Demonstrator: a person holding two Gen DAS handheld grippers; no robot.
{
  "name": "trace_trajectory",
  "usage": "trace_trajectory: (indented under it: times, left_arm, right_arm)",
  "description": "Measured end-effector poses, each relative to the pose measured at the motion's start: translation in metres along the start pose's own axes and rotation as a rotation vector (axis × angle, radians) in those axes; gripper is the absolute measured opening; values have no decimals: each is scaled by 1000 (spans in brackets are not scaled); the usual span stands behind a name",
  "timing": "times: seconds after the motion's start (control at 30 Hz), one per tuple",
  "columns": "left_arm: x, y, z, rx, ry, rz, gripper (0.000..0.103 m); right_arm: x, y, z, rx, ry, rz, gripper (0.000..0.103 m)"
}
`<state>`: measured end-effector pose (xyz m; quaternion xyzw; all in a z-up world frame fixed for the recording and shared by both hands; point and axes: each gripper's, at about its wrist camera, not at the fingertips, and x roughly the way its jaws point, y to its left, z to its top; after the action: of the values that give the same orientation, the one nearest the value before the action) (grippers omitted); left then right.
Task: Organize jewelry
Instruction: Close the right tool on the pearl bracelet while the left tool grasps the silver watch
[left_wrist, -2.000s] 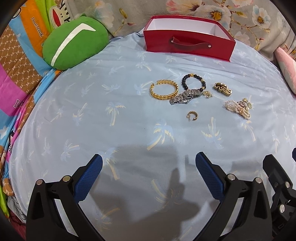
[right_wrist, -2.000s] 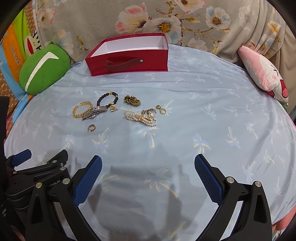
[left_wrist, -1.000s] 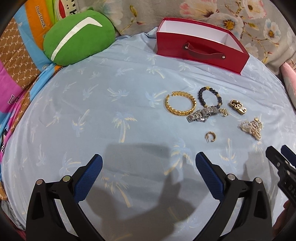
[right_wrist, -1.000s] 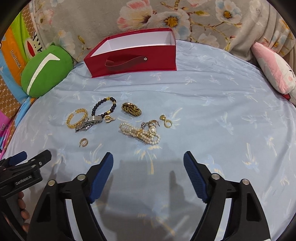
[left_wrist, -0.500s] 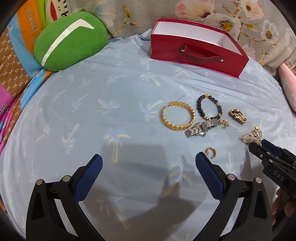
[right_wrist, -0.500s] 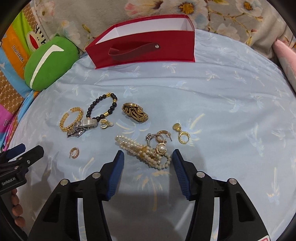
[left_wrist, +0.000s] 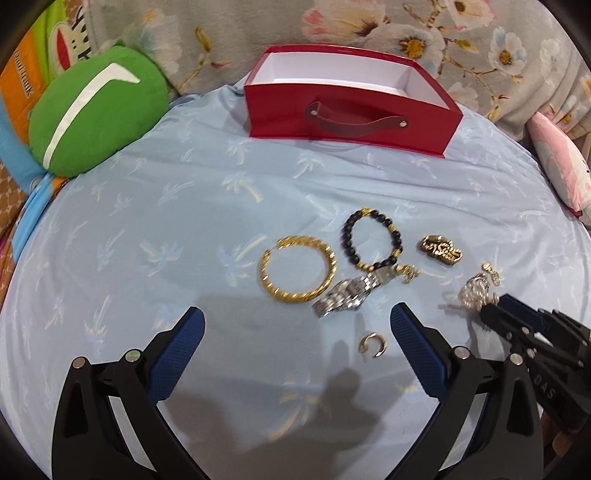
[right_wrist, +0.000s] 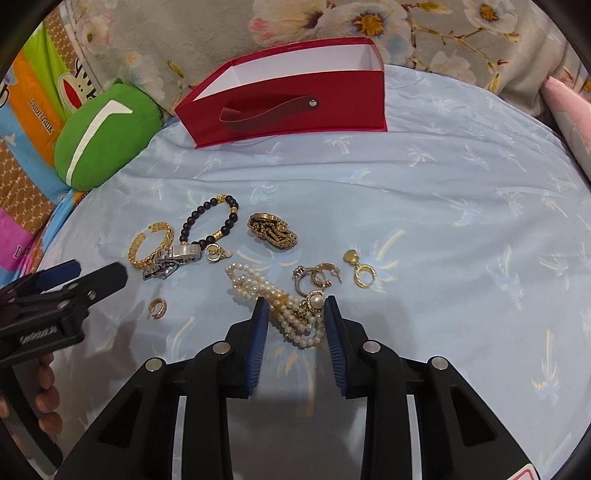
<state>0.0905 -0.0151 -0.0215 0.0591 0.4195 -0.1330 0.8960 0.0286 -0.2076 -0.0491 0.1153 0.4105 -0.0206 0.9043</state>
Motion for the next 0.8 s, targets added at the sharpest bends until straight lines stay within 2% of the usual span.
trace_trajectory:
  times: [0.1, 0.2, 0.27, 0.3, 0.37, 0.4, 0.47, 0.5, 0.6, 0.73, 0.8]
  left_arm:
    - [9, -13, 9, 46, -7, -9, 98]
    - [21, -24, 13, 65, 10, -29, 95]
    - [31, -30, 13, 76, 39, -58, 81]
    - [35, -33, 13, 78, 53, -63, 78]
    - [40, -37, 11, 87, 54, -64, 74]
    - [41, -40, 10, 97, 52, -59, 73]
    - [43, -43, 10, 107, 60, -71, 63]
    - [44, -45, 10, 113, 58, -70, 61]
    - [44, -47, 9, 130, 52, -63, 48]
    - [41, -44, 10, 129, 59, -100, 27]
    - [39, -41, 9, 120, 66, -124, 26]
  right_arm:
    - [-5, -4, -5, 20, 12, 1, 0]
    - [-4, -8, -11, 35, 29, 0, 0]
    - [-3, -10, -13, 36, 38, -3, 0]
    - [-3, -11, -13, 36, 37, -1, 0]
    - [-5, -12, -13, 39, 29, 3, 4]
    - [-5, -12, -13, 40, 25, 2, 10]
    - [-7, -13, -12, 45, 8, 2, 30]
    - [-9, -12, -12, 45, 0, 2, 42]
    - [-8, -10, -9, 31, -3, 1, 44]
    - [1, -9, -4, 18, 11, 9, 44]
    - [6, -7, -2, 13, 22, 20, 44]
